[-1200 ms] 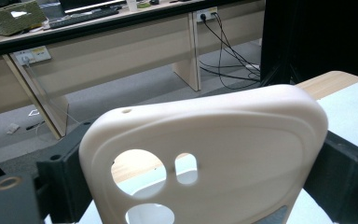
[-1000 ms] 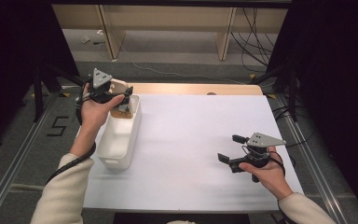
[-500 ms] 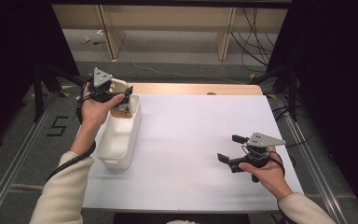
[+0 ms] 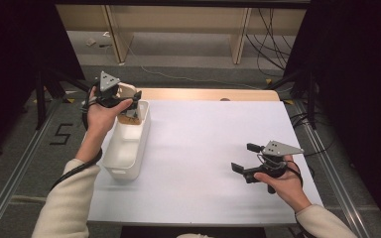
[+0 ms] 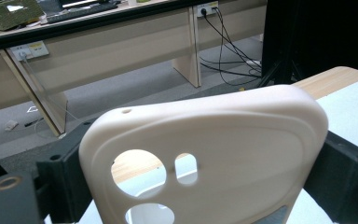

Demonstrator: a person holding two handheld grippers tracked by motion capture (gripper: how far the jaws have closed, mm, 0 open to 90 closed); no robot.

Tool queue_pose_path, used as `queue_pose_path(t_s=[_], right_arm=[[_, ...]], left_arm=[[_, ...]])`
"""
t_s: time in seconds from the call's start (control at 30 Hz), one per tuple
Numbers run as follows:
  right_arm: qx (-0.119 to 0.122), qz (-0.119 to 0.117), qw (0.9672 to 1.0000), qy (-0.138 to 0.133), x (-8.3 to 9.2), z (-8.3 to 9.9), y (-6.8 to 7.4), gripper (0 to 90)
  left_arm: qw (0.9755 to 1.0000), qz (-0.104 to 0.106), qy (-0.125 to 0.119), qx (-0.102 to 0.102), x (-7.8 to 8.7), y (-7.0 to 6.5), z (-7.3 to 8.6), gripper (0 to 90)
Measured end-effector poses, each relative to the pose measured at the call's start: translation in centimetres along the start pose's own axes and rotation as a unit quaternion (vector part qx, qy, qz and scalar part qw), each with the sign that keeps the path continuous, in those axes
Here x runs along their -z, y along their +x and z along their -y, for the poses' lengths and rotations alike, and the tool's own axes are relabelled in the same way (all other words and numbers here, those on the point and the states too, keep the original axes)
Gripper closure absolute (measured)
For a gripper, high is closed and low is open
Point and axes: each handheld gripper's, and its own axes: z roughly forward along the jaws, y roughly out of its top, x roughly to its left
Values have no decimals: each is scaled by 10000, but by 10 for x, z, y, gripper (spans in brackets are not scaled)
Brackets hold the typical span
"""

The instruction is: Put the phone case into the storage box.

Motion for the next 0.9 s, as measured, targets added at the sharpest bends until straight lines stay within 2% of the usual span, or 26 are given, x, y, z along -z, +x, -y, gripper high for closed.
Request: queue_pose_path(t_s=[0.9], right_arm=[[-17, -9, 10000, -7, -1, 0, -1, 42]], left_arm=[[9999, 40, 75, 64, -14, 4, 2, 95]])
